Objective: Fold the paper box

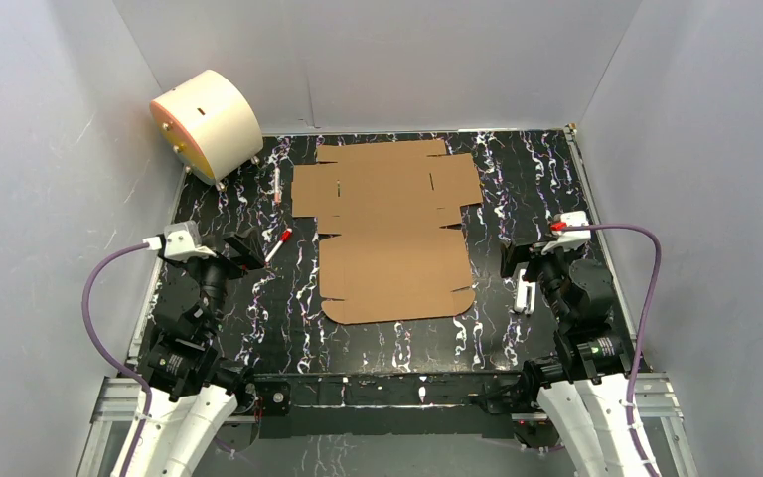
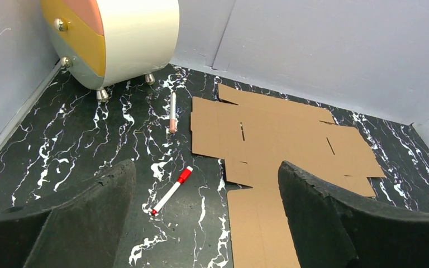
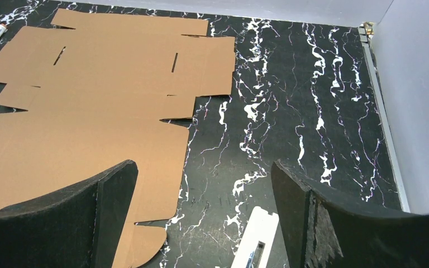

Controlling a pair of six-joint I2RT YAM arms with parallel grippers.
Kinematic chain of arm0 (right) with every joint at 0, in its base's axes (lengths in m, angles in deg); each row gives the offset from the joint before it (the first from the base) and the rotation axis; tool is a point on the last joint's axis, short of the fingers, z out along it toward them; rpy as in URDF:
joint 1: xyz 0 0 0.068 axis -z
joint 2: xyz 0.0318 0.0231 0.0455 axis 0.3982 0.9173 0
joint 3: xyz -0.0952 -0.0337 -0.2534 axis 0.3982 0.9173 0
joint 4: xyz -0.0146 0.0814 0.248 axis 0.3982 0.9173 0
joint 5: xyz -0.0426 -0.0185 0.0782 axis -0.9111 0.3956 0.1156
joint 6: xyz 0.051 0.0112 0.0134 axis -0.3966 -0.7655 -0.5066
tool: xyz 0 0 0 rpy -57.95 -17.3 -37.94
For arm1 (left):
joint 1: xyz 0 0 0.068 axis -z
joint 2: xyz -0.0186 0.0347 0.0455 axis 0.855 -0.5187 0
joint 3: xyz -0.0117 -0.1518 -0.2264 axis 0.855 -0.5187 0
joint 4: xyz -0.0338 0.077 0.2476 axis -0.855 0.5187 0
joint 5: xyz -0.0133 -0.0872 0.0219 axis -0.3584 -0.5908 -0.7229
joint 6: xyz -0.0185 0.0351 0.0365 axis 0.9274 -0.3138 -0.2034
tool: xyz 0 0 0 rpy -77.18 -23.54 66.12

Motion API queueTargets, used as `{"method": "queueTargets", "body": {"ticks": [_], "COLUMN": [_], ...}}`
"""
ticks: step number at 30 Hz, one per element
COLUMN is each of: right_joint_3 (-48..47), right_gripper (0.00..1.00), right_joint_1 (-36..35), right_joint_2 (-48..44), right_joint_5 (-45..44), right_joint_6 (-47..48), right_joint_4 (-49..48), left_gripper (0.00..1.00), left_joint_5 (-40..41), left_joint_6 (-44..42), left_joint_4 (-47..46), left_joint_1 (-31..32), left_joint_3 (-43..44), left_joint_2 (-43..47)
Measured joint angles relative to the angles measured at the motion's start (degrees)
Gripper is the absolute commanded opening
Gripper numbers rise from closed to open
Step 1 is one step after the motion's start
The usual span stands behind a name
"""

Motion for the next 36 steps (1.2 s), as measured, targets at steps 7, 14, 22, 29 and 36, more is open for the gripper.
{"method": "queueTargets", "body": {"ticks": [7, 14, 22, 29, 36], "right_joint_3": [-0.2, -2.1, -4.7, -5.4, -5.7], "right_gripper": [0.99, 0.98, 0.99, 0.99, 0.99], "right_joint_1": [0.0, 0.0, 0.0, 0.0, 1.3], "right_joint_2": [0.3, 5.1, 16.1, 31.6, 45.2], "right_joint_5": [0.1, 1.9, 9.5, 16.8, 24.0], "right_joint_6": [-0.1, -1.7, -5.6, -9.9, -13.1], "right_joint_4": [0.1, 0.6, 1.4, -4.1, -14.4], "left_gripper": [0.96, 0.96, 0.95, 0.96, 0.96], "left_joint_5": [0.4, 0.7, 0.5, -0.6, -2.7], "left_joint_6": [0.1, 0.3, 0.9, 0.6, 0.0], "left_joint_4": [0.2, 3.5, 8.4, 8.2, 7.4], "left_joint_1": [0.2, 0.2, 0.3, 0.4, 0.4], "left_joint_3": [0.0, 0.5, 1.7, 0.8, -0.6], "left_joint_2": [0.6, 0.6, 1.2, 2.0, 2.3]}}
